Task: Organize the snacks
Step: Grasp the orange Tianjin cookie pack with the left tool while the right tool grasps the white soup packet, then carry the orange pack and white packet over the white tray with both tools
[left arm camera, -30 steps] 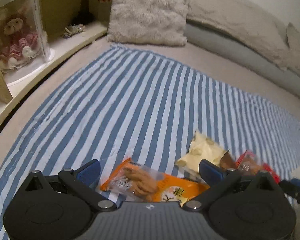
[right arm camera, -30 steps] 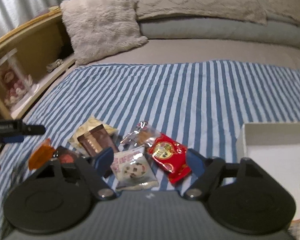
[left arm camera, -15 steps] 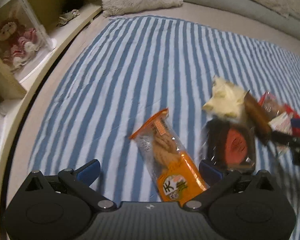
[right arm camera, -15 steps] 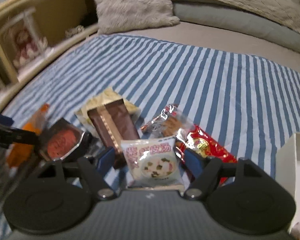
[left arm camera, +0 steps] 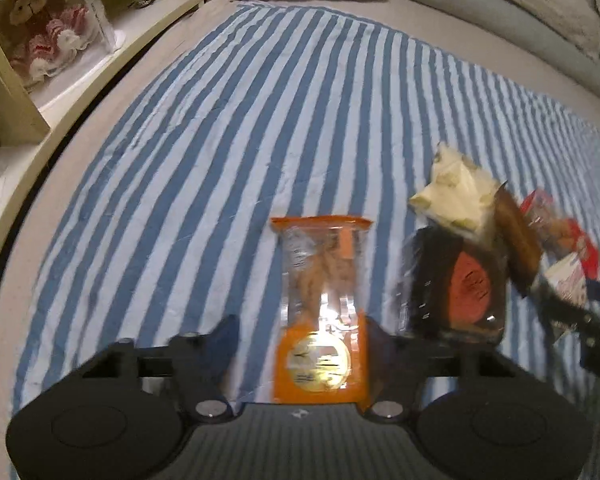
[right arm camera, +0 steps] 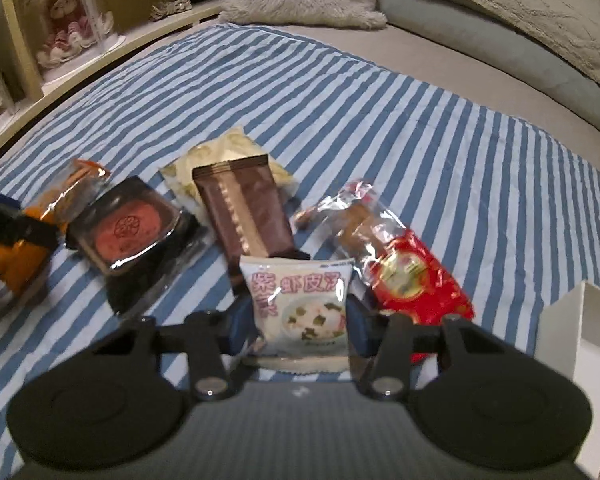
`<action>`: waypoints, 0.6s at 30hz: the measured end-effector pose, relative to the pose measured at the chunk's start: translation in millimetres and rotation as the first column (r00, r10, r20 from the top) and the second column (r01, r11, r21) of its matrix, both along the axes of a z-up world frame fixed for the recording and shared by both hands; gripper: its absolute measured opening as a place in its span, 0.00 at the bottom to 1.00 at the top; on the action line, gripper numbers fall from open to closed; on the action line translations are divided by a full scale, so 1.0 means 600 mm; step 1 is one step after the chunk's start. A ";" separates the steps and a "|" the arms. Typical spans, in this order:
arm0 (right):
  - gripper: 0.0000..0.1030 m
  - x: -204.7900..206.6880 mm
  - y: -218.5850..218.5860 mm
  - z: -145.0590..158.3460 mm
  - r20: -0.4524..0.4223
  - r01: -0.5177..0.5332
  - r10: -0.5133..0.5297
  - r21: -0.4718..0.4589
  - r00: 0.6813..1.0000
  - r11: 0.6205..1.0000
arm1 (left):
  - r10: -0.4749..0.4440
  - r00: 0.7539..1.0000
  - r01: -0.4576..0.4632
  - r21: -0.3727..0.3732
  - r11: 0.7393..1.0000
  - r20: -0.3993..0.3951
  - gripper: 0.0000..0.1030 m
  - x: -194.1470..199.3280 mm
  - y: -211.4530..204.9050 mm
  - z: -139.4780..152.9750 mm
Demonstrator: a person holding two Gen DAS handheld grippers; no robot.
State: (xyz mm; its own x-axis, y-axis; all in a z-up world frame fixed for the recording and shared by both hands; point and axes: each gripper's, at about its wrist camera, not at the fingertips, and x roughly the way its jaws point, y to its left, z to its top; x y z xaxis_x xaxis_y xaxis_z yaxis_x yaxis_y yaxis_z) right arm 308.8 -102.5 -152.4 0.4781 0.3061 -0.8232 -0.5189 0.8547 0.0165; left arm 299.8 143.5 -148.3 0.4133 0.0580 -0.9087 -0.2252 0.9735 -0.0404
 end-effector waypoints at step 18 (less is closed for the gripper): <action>0.53 -0.055 -0.039 0.100 0.029 0.099 -0.103 0.116 0.994 0.988 | 0.031 0.986 -0.031 0.000 1.000 0.167 0.39 -0.059 -0.003 0.084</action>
State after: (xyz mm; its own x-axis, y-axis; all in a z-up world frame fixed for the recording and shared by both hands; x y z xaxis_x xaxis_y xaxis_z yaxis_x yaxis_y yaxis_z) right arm 275.7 -125.9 -92.6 0.5387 0.3460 -0.7681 -0.4321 0.8962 0.1007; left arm 264.4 142.0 -98.2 0.5569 0.0753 -0.8272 -0.2457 0.9662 -0.0775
